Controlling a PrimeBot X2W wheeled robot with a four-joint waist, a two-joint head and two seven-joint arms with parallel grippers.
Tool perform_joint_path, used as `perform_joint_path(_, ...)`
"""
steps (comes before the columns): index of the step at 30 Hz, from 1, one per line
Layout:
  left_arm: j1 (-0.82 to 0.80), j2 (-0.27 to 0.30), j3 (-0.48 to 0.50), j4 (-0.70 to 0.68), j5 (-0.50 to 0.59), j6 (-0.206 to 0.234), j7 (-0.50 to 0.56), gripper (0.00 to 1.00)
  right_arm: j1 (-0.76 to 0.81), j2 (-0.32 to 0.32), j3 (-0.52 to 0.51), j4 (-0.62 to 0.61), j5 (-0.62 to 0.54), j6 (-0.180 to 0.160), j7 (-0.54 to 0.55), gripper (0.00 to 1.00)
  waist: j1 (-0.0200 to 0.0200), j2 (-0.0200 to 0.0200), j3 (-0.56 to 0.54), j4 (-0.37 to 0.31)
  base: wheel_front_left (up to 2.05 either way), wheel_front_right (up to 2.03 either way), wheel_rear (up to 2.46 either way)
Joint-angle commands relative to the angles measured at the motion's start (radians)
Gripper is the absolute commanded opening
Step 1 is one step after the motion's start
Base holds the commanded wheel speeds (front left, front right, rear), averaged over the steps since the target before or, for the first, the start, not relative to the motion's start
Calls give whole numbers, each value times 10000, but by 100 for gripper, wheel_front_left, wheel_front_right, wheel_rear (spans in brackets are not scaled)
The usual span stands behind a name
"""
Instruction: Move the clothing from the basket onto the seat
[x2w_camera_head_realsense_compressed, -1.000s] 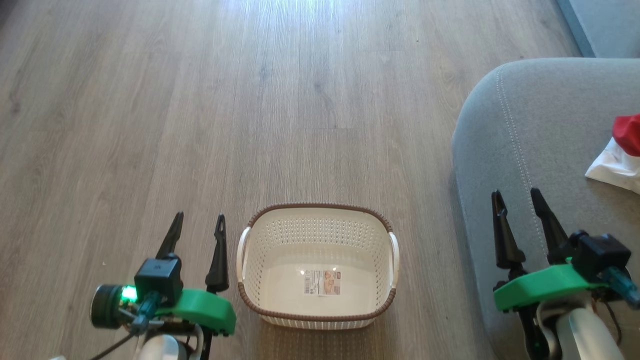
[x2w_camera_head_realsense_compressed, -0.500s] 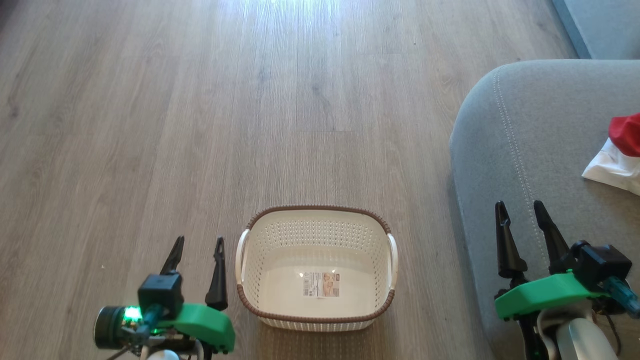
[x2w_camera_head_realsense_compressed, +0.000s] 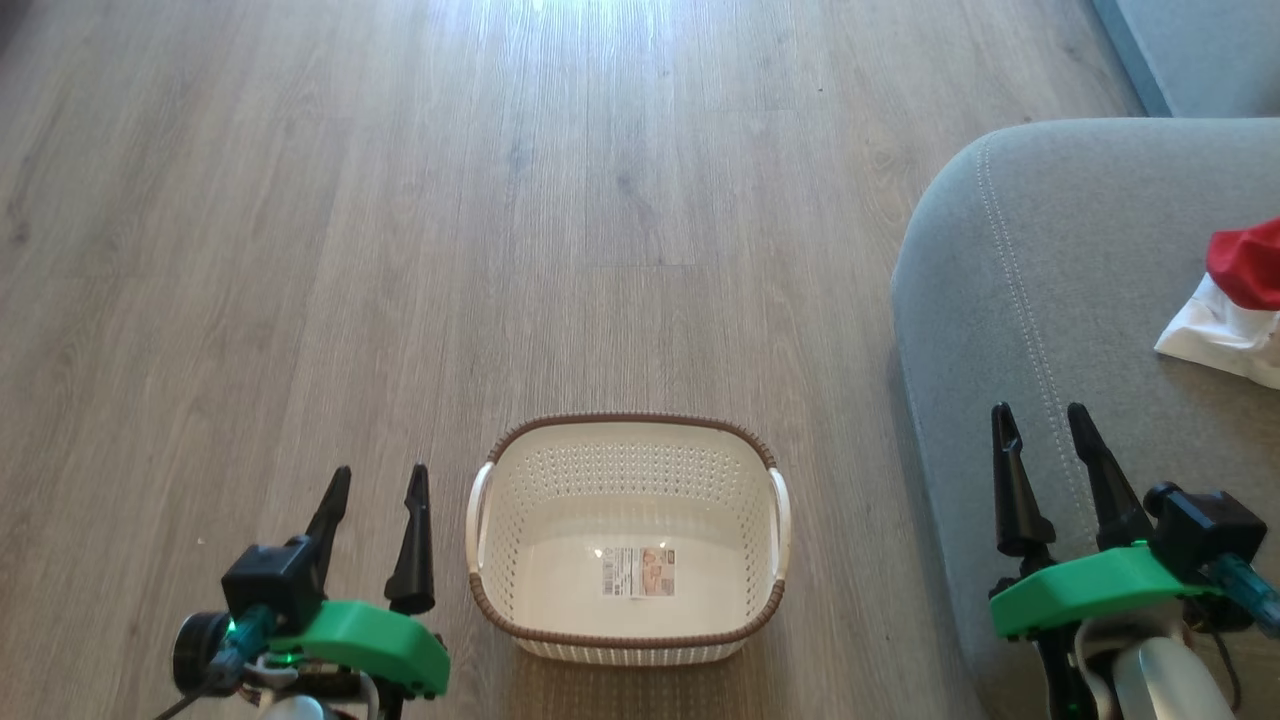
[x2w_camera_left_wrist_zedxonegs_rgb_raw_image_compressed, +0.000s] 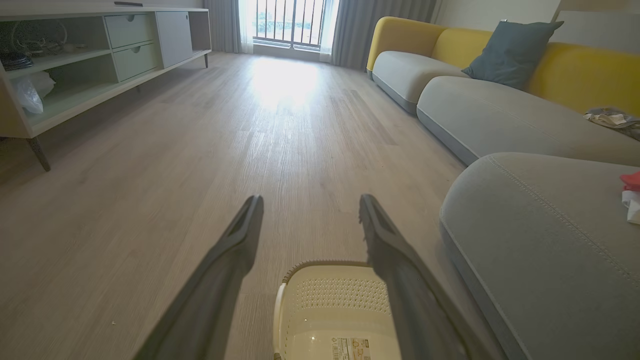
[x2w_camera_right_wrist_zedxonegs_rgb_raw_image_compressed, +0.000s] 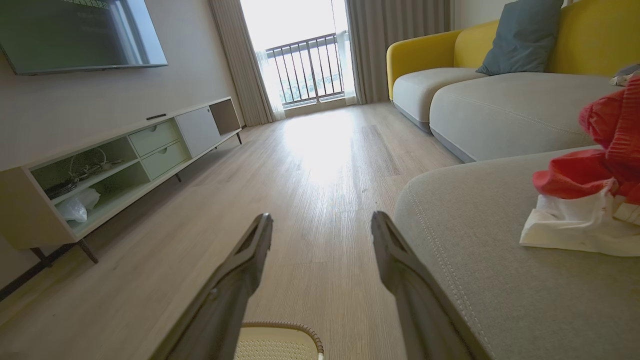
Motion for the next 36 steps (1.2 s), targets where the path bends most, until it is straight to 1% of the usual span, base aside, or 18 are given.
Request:
perform_joint_path(1, -226, -22, 362, -277, -58, -38, -53, 100, -286, 60, 198, -287, 68, -2, -65, 100, 1, 0, -5, -6, 0, 0, 0)
perform_joint_path(13, -221, -22, 426, -186, -179, -210, -53, 100, -390, 54, 229, -243, 137, -2, -65, 100, 1, 0, -53, -126, 0, 0, 0)
perform_joint_path(14, 2, -8, 37, 123, -107, -208, 1, 0, -19, 19, 2, 43, 101, 0, 0, 0, 1, 0, -54, -129, 0, 0, 0)
perform_joint_path(15, -1, -8, 23, 203, -120, -205, 5, 0, -16, 19, 9, 122, 105, 0, 4, 0, 1, 0, -54, -130, 0, 0, 0)
perform_joint_path(16, 126, -8, -15, 587, -115, -199, 13, 0, 117, 19, 38, 506, 94, 0, 4, 0, 1, 0, -56, -133, 0, 0, 0)
perform_joint_path(36, -70, -10, 358, 584, -2160, -455, 576, 0, -28, 33, -99, 493, 2090, 0, 566, 0, 1, 0, -28, -160, 0, 0, 0)
